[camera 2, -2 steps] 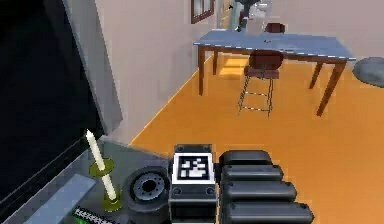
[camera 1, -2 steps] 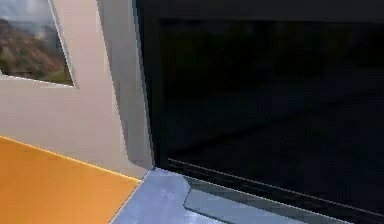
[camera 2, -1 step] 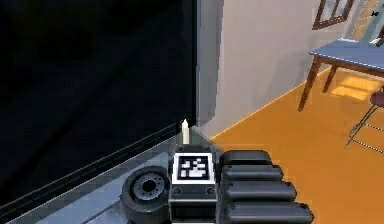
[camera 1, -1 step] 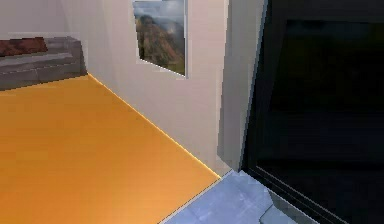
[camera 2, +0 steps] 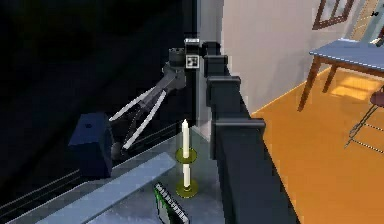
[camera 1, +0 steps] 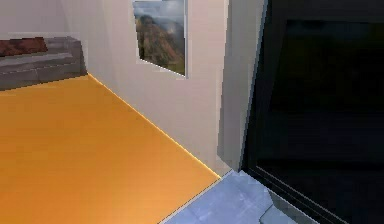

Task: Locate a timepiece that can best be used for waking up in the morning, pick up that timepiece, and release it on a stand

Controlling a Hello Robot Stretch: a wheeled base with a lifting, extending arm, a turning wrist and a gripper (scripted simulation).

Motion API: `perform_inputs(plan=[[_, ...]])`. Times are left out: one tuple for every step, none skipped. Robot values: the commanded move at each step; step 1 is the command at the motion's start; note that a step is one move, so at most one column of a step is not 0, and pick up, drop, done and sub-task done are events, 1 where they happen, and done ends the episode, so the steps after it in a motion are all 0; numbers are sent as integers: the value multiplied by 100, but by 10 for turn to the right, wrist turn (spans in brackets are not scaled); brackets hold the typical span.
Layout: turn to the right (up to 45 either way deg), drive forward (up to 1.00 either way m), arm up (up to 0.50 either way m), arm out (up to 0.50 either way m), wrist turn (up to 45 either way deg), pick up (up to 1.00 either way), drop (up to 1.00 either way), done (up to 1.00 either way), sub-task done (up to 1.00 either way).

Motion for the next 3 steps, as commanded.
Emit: perform_inputs(plan=[[0,0,0,0,390,0,0,0,0],[0,0,0,0,390,0,0,0,0],[0,0,0,0,0,0,100,0,0]])
